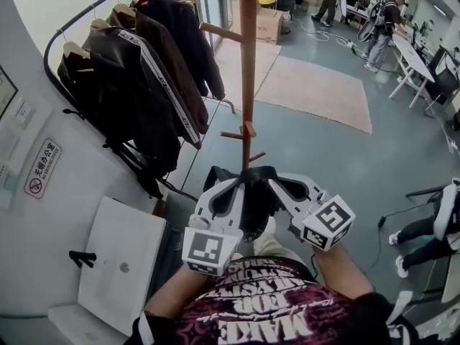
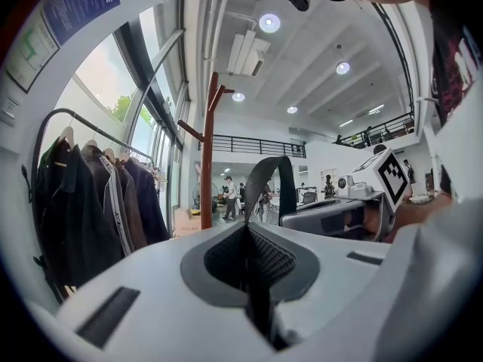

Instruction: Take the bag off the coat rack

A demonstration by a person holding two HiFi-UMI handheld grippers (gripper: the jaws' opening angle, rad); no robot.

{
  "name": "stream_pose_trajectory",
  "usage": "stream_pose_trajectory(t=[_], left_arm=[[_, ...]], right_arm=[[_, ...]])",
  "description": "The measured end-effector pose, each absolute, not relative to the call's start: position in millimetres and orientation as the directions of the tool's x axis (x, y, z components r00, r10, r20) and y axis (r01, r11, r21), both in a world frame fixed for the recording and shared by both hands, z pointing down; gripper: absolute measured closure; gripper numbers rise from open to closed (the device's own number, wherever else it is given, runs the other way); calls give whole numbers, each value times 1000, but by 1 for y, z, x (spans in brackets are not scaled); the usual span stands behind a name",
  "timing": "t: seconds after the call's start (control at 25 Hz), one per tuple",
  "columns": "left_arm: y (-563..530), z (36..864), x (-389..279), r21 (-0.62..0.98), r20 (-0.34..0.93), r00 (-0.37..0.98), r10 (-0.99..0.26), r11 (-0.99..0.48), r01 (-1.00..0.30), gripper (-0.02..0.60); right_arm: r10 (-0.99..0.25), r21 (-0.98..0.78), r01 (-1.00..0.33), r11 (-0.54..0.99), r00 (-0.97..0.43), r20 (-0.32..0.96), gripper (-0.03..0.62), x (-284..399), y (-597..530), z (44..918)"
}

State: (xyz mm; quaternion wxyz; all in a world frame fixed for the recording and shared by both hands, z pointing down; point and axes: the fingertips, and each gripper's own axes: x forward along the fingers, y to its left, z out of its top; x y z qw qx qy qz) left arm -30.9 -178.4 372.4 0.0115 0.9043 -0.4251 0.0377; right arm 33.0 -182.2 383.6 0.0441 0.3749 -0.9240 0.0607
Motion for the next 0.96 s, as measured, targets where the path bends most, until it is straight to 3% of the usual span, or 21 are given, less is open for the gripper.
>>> stream_pose_trajectory(t=[0.96], left_arm=[[-220, 381, -26, 0, 98, 626, -774, -629, -778, 574]], right_arm=[[-676, -83, -691, 718, -721, 153, 585, 38, -220, 392]])
